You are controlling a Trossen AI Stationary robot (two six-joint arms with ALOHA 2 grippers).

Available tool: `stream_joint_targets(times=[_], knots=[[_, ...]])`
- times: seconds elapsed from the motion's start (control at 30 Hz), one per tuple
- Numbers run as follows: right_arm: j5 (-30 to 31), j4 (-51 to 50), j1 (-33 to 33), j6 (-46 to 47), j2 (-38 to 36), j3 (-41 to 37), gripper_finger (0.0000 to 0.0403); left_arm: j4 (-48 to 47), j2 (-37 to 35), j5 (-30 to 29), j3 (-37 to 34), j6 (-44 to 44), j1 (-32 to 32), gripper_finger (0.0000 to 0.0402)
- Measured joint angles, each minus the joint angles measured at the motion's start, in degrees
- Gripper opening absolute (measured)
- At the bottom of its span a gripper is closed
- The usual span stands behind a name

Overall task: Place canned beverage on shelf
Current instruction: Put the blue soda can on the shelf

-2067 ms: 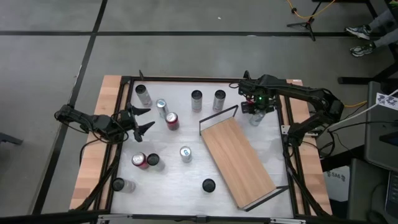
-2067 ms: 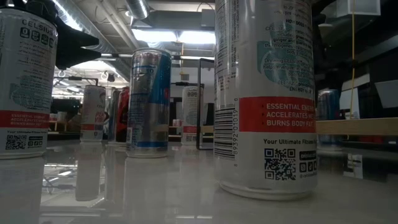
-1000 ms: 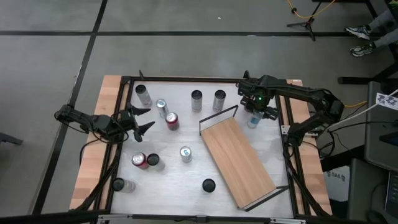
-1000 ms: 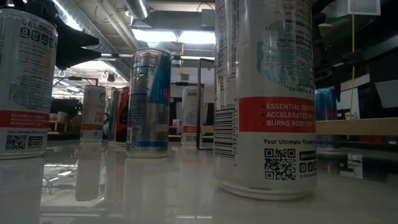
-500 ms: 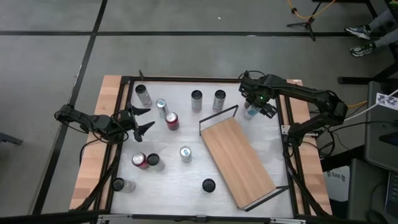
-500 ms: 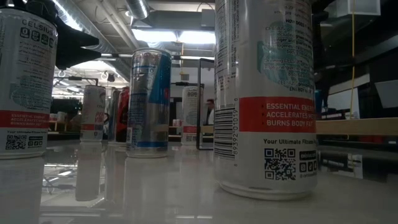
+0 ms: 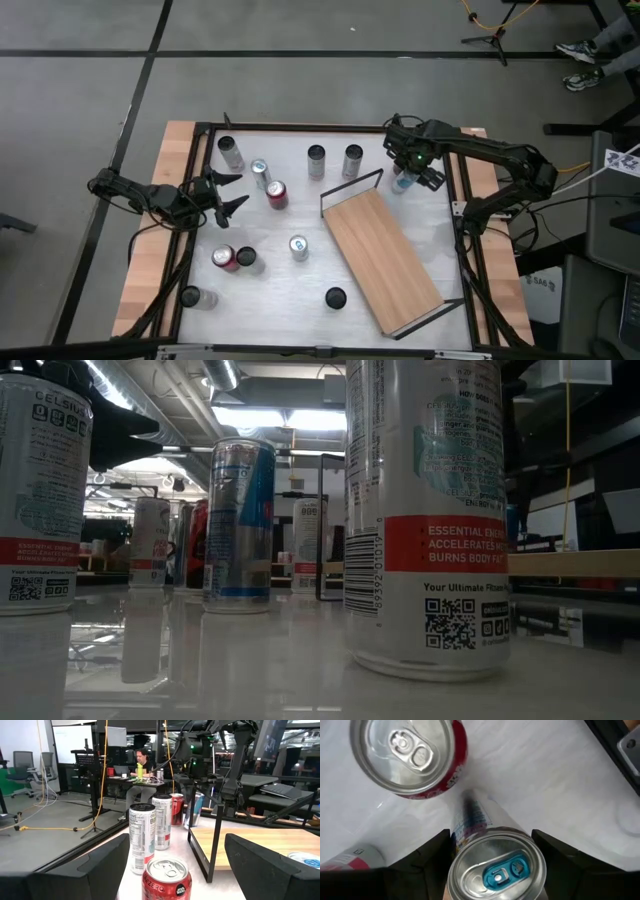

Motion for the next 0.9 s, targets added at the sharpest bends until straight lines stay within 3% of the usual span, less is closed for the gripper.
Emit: stream_joint_targets(times=[0.53,0.9], knots=[[-0.54,0.14,0.0,-1.49,-0.02,0.02,0.0243,0.0,0.02,0.0,0.02,-0.02,0.0,0.0322],[-0.11,0.18,0.0,-1.51,-0.06,0.13,0.0354,0.0,0.01,0.01,0.02,-0.02,0.0,0.0322]])
